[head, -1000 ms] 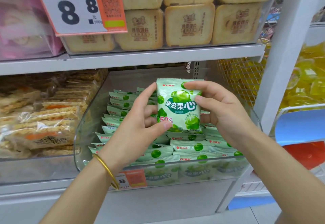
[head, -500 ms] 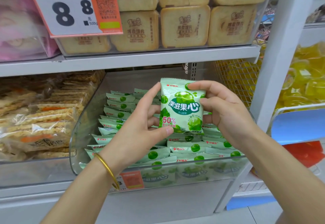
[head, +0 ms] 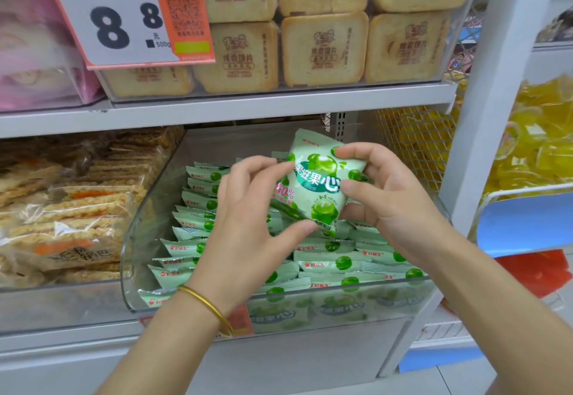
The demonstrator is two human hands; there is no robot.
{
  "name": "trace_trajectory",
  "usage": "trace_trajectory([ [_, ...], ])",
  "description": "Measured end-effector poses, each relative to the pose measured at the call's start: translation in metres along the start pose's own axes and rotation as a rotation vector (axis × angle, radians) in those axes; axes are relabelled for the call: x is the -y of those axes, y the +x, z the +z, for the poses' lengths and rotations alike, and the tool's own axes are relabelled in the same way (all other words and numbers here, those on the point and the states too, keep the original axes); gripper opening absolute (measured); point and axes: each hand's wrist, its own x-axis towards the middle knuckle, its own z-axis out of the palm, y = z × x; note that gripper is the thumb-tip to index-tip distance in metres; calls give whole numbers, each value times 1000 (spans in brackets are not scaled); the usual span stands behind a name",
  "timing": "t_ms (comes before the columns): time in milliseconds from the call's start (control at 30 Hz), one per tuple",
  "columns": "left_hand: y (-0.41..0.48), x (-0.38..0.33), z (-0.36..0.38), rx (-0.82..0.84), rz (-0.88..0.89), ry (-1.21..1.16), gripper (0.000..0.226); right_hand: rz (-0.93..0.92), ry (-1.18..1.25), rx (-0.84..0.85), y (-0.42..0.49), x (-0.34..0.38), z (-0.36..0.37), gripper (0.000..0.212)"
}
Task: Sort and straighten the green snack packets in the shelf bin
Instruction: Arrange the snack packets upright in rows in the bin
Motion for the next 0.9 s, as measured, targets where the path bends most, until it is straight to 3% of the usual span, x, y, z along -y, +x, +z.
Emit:
trace_trajectory([
  [167, -2, -3, 5, -1, 110, 233, 78, 7, 33, -14, -1, -1, 4, 32],
  [433, 1, 1, 3, -111, 132, 231, 45, 41, 44, 59, -1, 2, 2, 35],
  [500, 2, -1, 0, -112, 103, 142, 34, -29, -122, 1, -2, 2, 0, 39],
  [600, 1, -9, -5, -132, -40, -175, 19, -123, -433, -143, -1, 2, -4, 32],
  [733, 3, -15, -6, -56, -189, -536, 22, -38, -272, -65, -1, 0, -4, 37],
  [900, 3, -12, -3, 66, -247, -633, 40, -17, -128, -76, 0, -2, -2, 20],
])
